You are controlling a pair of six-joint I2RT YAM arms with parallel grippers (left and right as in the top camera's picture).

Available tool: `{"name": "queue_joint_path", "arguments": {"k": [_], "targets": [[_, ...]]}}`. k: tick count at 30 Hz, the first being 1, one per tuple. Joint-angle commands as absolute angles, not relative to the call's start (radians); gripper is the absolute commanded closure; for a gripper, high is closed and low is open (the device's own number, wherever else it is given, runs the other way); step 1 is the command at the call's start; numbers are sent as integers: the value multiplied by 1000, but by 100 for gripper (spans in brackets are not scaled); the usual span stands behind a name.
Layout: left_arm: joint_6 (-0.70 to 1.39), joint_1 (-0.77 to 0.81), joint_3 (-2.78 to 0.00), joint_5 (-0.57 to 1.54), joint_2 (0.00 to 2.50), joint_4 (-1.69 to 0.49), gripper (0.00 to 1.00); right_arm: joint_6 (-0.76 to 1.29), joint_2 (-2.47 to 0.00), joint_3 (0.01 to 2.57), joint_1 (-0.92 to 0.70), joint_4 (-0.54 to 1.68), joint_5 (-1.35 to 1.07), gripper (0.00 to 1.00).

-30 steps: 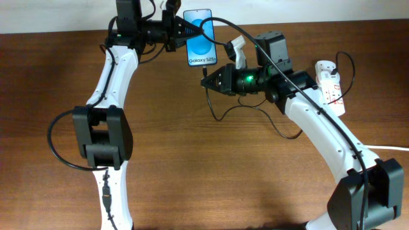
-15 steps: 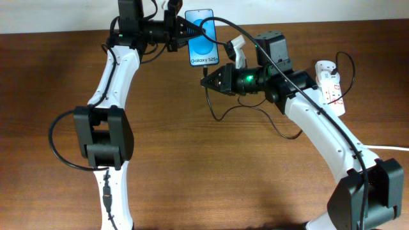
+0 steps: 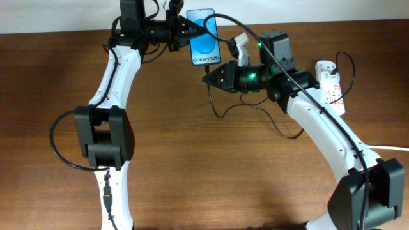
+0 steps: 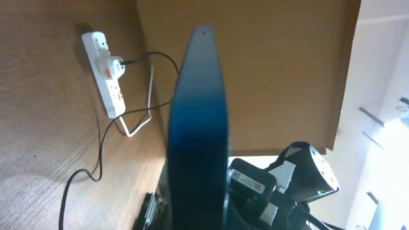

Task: Plug charger to phone and switch on socket

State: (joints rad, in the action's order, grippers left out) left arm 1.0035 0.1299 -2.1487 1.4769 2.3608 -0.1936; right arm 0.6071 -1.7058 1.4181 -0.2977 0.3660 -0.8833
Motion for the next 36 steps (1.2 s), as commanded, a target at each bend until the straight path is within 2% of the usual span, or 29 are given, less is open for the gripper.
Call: {"name": "queue_joint_path", "arguments": {"k": [1, 6, 23, 24, 26, 28, 32, 36], "targets": [[998, 186, -2160, 1573, 2353, -195, 100, 620, -1710, 1436, -249, 281, -826, 96], [998, 190, -2160, 1573, 2353, -195, 100, 631, -1774, 1436, -240, 257, -854, 96], [991, 190, -2160, 1573, 2353, -195, 100, 633, -1775, 1439, -196, 227, -888, 96], [991, 190, -2160, 1573, 2353, -195, 100, 633, -1775, 1439, -196, 228, -895, 94], [991, 189, -2160, 1573, 2353, -195, 100, 625, -1775, 1439, -196, 233, -907, 71], [991, 185, -2160, 1573, 2353, -194, 100, 617, -1775, 1439, -196, 256, -906, 62], [990, 164, -2160, 1573, 2353, -194, 100, 606, -1775, 1439, -196, 282, -916, 60], [879, 104, -2160, 1573, 2354, -195, 100, 591, -1774, 1439, -195, 288, -959, 50]]}}
